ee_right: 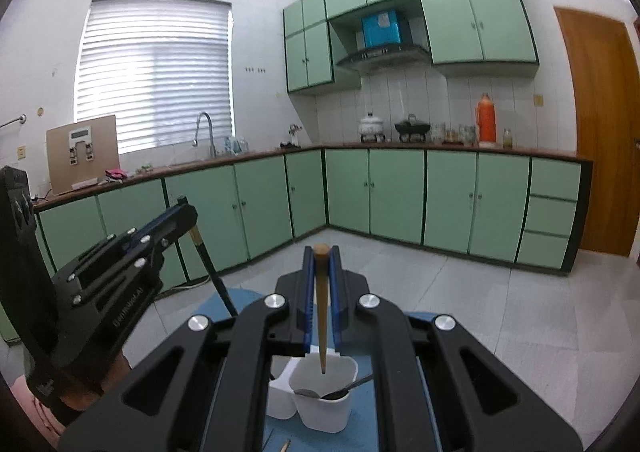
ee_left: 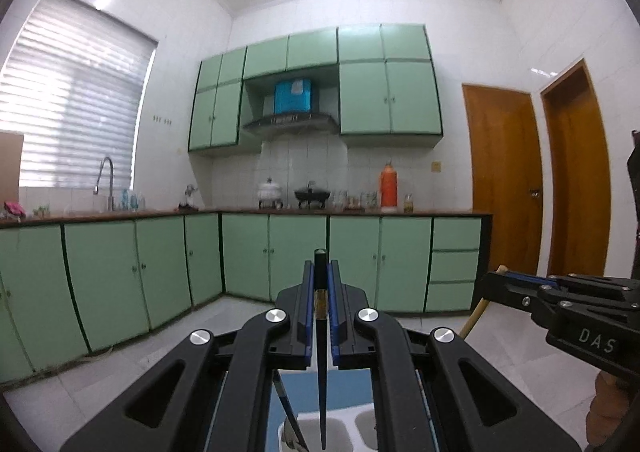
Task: Organize utensils
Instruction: 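Lift both sticks and carry them up over the white holder, then drop sticks into holder cups by opening both grippers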
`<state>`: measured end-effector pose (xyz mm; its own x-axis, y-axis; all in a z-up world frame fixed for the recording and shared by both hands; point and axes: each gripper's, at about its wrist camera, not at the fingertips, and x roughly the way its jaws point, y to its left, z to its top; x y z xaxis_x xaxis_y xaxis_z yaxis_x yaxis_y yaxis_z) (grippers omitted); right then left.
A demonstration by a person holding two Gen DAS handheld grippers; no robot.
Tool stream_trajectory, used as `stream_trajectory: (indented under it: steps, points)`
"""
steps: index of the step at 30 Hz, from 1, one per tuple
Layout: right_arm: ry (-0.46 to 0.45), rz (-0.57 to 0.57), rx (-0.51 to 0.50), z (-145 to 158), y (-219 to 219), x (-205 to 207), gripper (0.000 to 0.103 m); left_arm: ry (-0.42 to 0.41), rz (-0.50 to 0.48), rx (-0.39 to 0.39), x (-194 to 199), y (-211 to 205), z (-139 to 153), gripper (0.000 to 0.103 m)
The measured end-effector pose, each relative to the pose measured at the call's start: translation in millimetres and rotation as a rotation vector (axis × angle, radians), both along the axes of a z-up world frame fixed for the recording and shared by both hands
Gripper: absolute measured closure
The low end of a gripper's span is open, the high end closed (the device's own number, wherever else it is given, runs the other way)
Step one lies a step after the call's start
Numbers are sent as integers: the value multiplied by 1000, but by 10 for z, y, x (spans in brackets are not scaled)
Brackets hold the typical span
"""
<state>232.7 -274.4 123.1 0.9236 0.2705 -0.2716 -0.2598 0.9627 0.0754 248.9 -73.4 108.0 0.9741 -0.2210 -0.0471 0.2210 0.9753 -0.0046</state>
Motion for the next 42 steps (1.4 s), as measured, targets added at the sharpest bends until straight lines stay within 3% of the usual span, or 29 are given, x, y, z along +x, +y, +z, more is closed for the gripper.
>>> stream_trajectory:
  steps: [7, 15, 24, 26, 27, 29, 33, 42]
  points:
    - [52, -6, -4, -325, 57, 233, 97, 81, 16, -1, 318, 25, -325, 97]
    - [97, -12, -22, -596, 139, 343, 97, 128, 17, 9, 399, 47, -532, 97]
    - [102, -21, -45, -657, 189, 317, 96, 161, 26, 25, 416, 52, -659, 96]
    - [96, -33, -38, -639, 156, 297, 94, 163, 22, 19, 401, 65, -642, 91]
    - [94, -37, -34, -627, 140, 298, 91, 160, 24, 17, 388, 68, -636, 83]
    - [83, -48, -24, -601, 116, 259, 80, 151, 24, 9, 348, 88, -609, 75]
    - [47, -71, -13, -513, 36, 149, 69, 130, 20, -11, 235, 148, -524, 57]
    - [-30, -98, 5, -382, -76, -230, 53, 79, 23, -31, -151, 284, -332, 34]
